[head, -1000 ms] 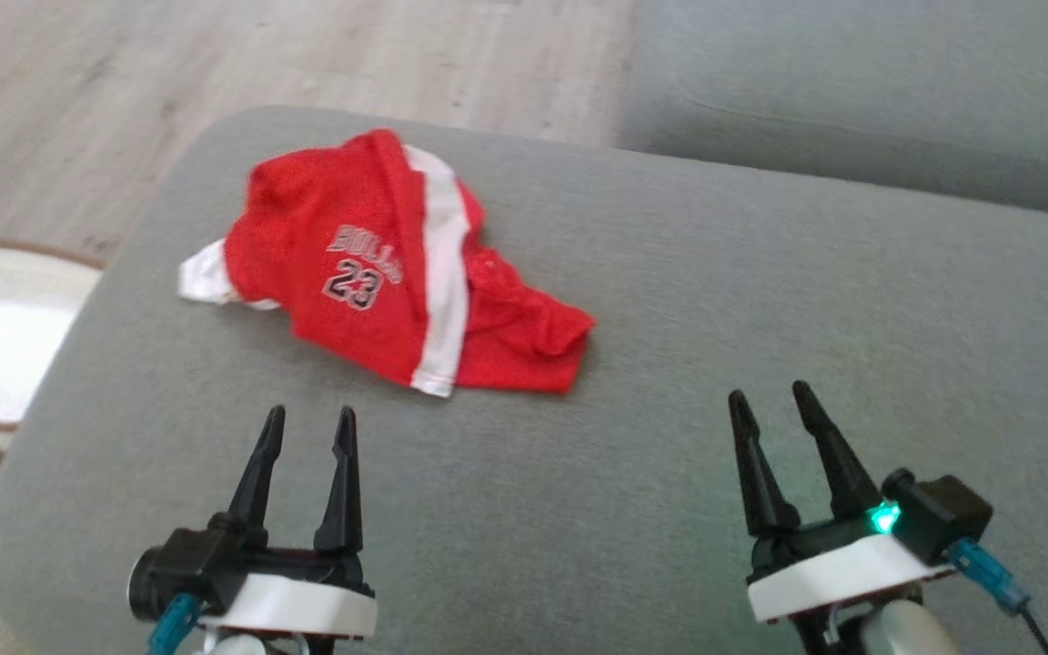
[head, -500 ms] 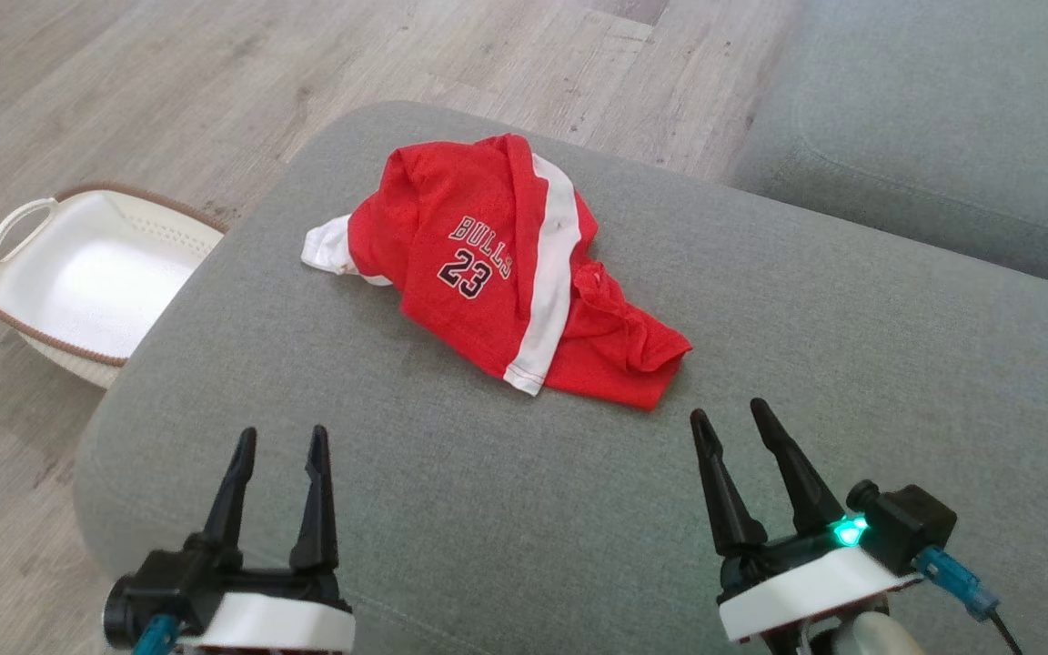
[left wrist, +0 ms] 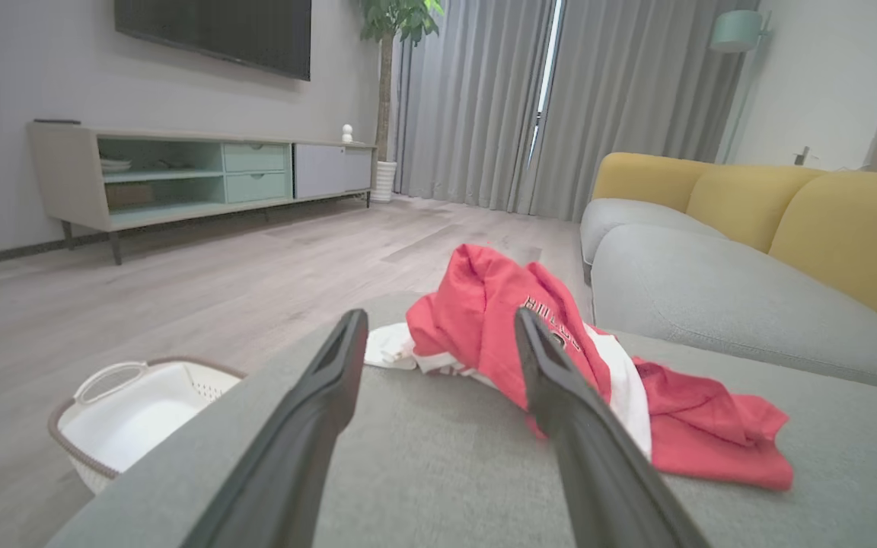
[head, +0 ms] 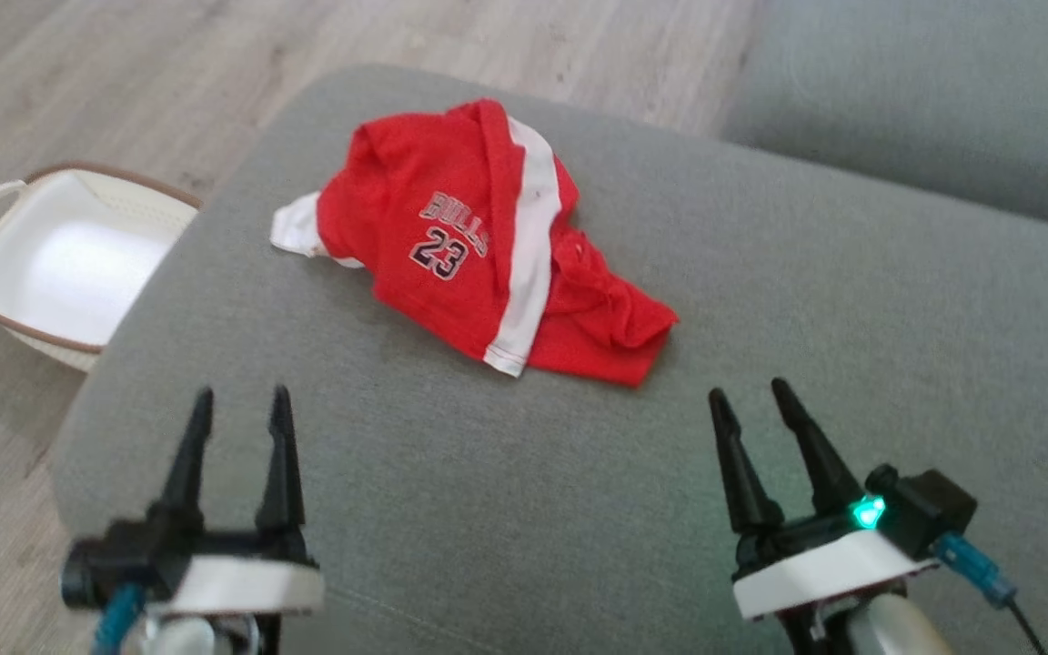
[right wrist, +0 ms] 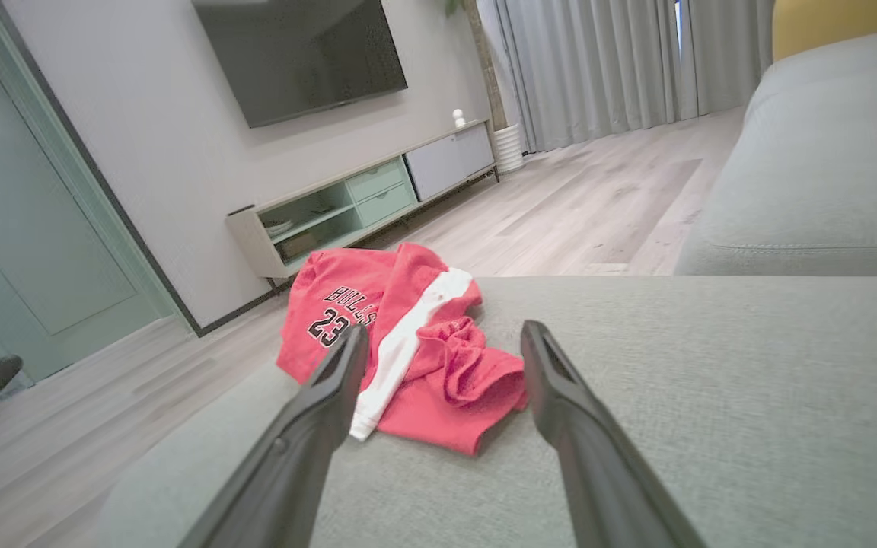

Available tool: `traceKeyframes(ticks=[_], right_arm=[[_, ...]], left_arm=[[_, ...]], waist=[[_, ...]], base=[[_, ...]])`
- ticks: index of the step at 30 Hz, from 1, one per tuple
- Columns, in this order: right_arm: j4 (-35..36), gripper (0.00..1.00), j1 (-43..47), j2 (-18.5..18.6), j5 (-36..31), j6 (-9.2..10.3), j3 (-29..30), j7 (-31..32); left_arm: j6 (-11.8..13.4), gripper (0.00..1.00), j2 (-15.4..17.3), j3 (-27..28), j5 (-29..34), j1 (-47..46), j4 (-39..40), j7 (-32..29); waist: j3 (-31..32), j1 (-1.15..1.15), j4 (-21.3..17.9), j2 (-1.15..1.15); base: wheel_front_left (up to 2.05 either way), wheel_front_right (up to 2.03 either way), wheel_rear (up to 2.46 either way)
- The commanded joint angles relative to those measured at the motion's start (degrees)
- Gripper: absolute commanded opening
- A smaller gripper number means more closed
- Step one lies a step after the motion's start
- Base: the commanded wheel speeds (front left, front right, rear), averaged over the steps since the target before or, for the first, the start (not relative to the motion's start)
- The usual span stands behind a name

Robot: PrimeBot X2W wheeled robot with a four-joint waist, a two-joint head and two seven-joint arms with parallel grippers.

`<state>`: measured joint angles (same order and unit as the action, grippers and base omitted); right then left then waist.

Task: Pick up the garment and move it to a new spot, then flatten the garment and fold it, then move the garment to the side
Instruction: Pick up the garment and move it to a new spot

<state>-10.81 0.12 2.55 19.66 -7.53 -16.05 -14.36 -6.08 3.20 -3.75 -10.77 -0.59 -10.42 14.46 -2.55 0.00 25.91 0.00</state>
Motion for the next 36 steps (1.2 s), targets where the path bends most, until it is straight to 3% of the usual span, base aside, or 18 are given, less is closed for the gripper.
traceKeyframes(ticks=[1, 4, 8, 12, 13, 21, 26, 31, 32, 33, 34, 36], right_arm=[[2.49, 1.00, -3.86, 0.32, -1.00, 0.04, -0.37, -0.63], [3.64, 1.00, -5.57, 0.32, -3.03, 0.04, 1.33, -0.63], [5.53, 1.00, -7.65, 0.32, -5.82, 0.04, 3.94, -0.63], [7.58, 1.00, -8.83, 0.32, -8.30, 0.04, 6.60, -0.63], [7.58, 1.00, -8.83, 0.32, -8.30, 0.04, 6.60, -0.63], [11.31, 1.00, -10.20, 0.32, -12.07, 0.04, 8.54, -0.63], [12.93, 1.00, -10.64, 0.32, -12.61, 0.04, 8.72, -0.63], [13.47, 1.00, -10.41, 0.32, -13.10, 0.04, 8.21, -0.63], [13.50, 1.00, -10.42, 0.32, -13.15, 0.04, 8.16, -0.63], [13.51, 1.00, -10.49, 0.32, -13.14, 0.04, 8.16, -0.63], [13.51, 1.00, -10.55, 0.32, -13.10, 0.04, 8.20, -0.63], [13.42, 1.00, -10.58, 0.32, -12.94, 0.04, 8.31, -0.63]], left_arm=[[-0.40, 1.00, 1.06, 2.39, 0.75, -5.88, 2.40, 0.54], [-0.95, 1.00, 3.64, 3.15, 0.68, -11.18, 1.43, 0.54], [-1.30, 1.00, 9.49, 2.08, -0.11, -20.78, -4.32, 0.19], [-1.38, 1.00, 16.27, -4.12, -3.61, -31.78, -10.83, -5.59], [-1.38, 1.00, 16.27, -4.12, -3.61, -31.78, -10.83, -5.59], [-1.39, 1.00, 26.93, -17.72, -16.02, -48.26, -21.08, -18.21], [-1.40, 1.00, 29.81, -23.22, -22.53, -54.22, -26.27, -22.55], [-1.40, 1.00, 30.32, -27.10, -27.44, -57.64, -31.35, -23.20], [-1.40, 0.62, 30.32, -28.02, -28.28, -58.07, -32.26, -23.48], [-1.40, 0.06, 30.41, -28.78, -28.91, -58.55, -32.92, -23.17], [-1.40, 0.00, 30.42, -29.10, -29.56, -59.00, -33.71, -22.58], [-1.40, 0.00, 30.49, -29.99, -30.32, -59.97, -35.01, -21.09]], waist=[[-3.45, 0.00, -2.38, 0.00], [-7.30, 0.00, -4.07, 0.00], [-12.61, 0.00, -5.93, 0.00], [-16.85, 0.00, -7.30, 0.00], [-16.85, 0.00, -7.30, 0.00], [-22.84, 0.00, -10.75, 0.00], [-25.20, 0.00, -12.57, 0.00], [-26.17, 0.00, -13.53, 0.00], [-26.24, 0.00, -13.67, 0.00], [-26.26, 0.00, -13.78, 0.00], [-26.17, 0.00, -13.86, 0.00], [-25.82, 0.00, -13.89, 0.00]], base=[[0.00, 0.00, 0.00], [0.00, 0.00, 0.00], [0.00, 0.00, 0.00], [0.00, 0.00, 0.00], [0.00, 0.00, 0.00], [0.00, 0.00, 0.00], [0.00, 0.00, 0.00], [0.00, 0.00, 0.00], [0.00, 0.00, 0.00], [0.00, 0.00, 0.00], [0.00, 0.00, 0.00], [0.00, 0.00, 0.00]])
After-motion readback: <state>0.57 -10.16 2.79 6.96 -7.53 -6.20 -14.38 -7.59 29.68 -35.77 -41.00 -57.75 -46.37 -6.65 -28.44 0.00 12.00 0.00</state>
